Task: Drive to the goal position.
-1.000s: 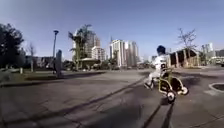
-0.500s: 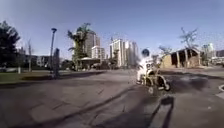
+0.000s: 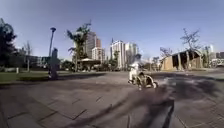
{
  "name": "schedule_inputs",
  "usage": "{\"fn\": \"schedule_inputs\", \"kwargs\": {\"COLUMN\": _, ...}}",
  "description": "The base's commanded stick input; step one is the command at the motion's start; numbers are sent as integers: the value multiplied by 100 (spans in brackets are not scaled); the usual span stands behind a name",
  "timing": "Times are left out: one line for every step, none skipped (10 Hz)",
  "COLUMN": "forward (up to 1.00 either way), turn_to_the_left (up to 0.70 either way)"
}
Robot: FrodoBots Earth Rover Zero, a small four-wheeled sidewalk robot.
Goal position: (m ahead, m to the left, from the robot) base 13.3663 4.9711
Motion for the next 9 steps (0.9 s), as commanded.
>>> {"fn": "schedule_inputs", "kwargs": {"forward": 79, "turn_to_the_left": 1}}
{"fn": "schedule_inputs", "kwargs": {"forward": 80, "turn_to_the_left": 1}}
{"fn": "schedule_inputs", "kwargs": {"forward": 81, "turn_to_the_left": 1}}
{"fn": "schedule_inputs", "kwargs": {"forward": 81, "turn_to_the_left": 1}}
{"fn": "schedule_inputs", "kwargs": {"forward": 82, "turn_to_the_left": 1}}
{"fn": "schedule_inputs", "kwargs": {"forward": 82, "turn_to_the_left": 1}}
{"fn": "schedule_inputs", "kwargs": {"forward": 82, "turn_to_the_left": 1}}
{"fn": "schedule_inputs", "kwargs": {"forward": 82, "turn_to_the_left": 1}}
{"fn": "schedule_inputs", "kwargs": {"forward": 82, "turn_to_the_left": 1}}
